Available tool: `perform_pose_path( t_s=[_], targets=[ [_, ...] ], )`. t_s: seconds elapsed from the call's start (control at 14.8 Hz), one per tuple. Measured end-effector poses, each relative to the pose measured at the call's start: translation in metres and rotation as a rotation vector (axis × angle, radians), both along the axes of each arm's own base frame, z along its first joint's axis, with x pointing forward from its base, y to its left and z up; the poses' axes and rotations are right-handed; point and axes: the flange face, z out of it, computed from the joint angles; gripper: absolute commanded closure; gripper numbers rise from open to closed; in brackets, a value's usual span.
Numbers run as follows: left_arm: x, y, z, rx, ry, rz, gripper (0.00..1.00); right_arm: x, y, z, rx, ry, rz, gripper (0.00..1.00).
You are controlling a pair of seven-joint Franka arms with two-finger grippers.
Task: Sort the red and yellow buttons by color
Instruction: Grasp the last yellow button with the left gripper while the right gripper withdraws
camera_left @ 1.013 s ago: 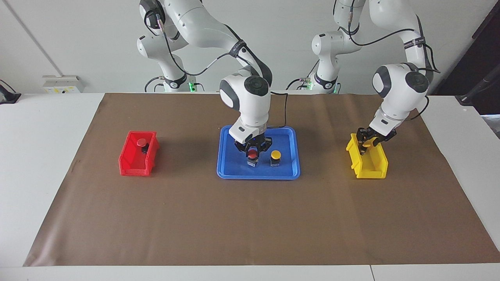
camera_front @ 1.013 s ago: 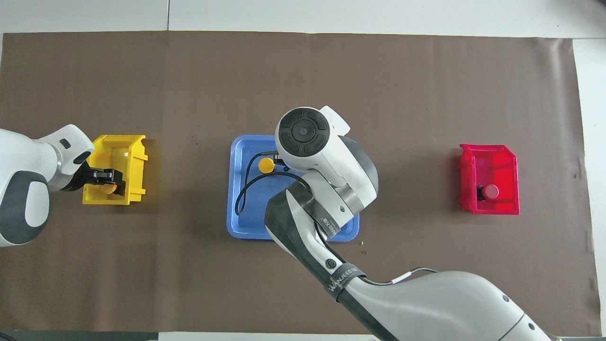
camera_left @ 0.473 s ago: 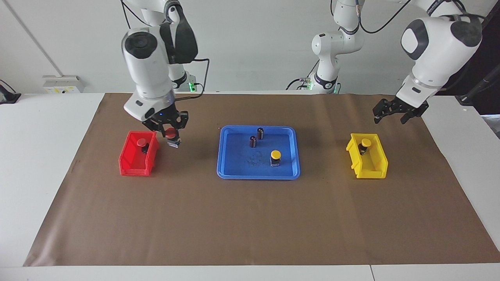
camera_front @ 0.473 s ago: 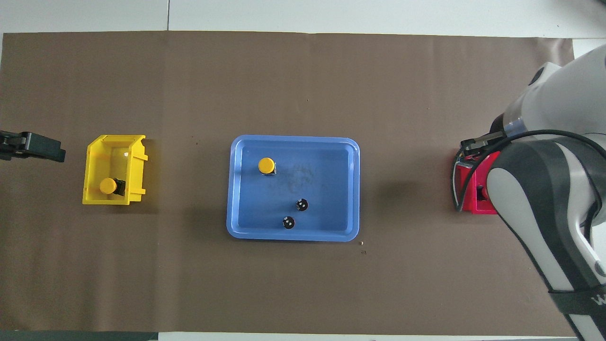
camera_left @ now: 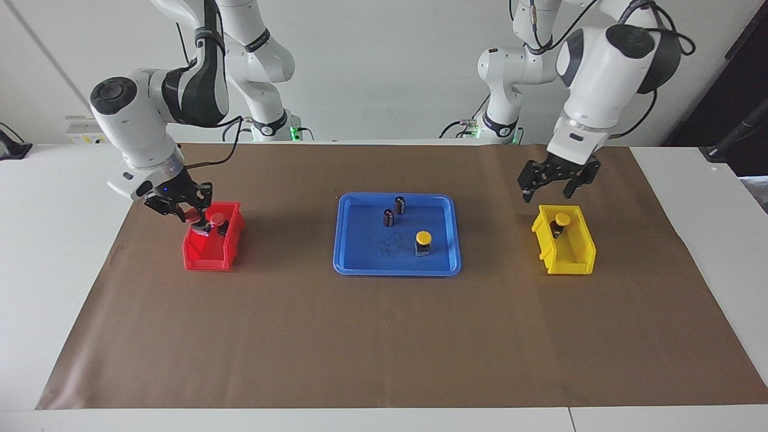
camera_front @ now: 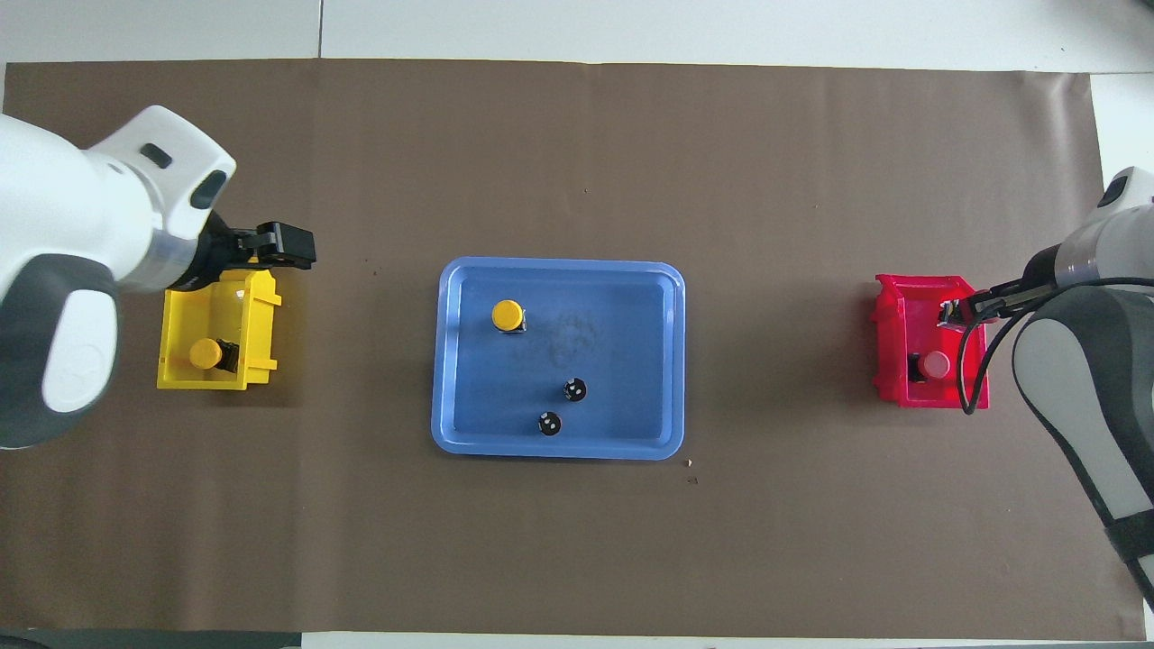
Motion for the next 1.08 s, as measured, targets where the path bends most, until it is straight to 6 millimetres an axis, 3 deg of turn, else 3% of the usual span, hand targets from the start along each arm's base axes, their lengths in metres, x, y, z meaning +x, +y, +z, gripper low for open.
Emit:
perform_pose_path(
  t_s=[0.14, 0.27, 0.41, 0.61, 0.68, 0.88, 0.95, 1.01, 1.08],
  targets=[
    [-0.007, -0.061, -0.040, -0.019, 0.010, 0.026, 0.00, -0.004, 0.001, -0.021, 0.000, -0.029, 0.005, 0.86],
    [-0.015, -0.106, -0.078, -0.032, 0.020, 0.040, 0.00, -0.011, -0.002, -0.041, 0.001, -0.040, 0.001, 0.86],
    [-0.020, -0.135, -0.104, -0.036, 0.028, 0.045, 0.00, -0.013, -0.003, -0.052, 0.005, -0.048, -0.003, 0.85],
    [-0.023, -0.148, -0.126, -0.024, 0.043, 0.040, 0.00, -0.014, -0.002, -0.070, 0.006, -0.079, 0.000, 0.82],
    [-0.024, -0.151, -0.132, -0.020, 0.049, 0.040, 0.01, -0.016, -0.002, -0.076, 0.006, -0.081, 0.001, 0.72],
    [-0.027, -0.157, -0.149, -0.008, 0.067, 0.047, 0.04, -0.019, -0.001, -0.083, 0.007, -0.077, 0.001, 0.06],
    [-0.027, -0.158, -0.151, -0.007, 0.069, 0.052, 0.11, -0.019, -0.001, -0.082, 0.007, -0.077, 0.002, 0.00],
    [-0.028, -0.159, -0.152, -0.008, 0.069, 0.055, 0.62, -0.018, -0.002, -0.080, 0.007, -0.072, 0.001, 0.00],
    [-0.028, -0.160, -0.151, -0.011, 0.067, 0.067, 0.98, -0.016, -0.002, -0.073, 0.008, -0.054, -0.001, 0.00]
  ],
)
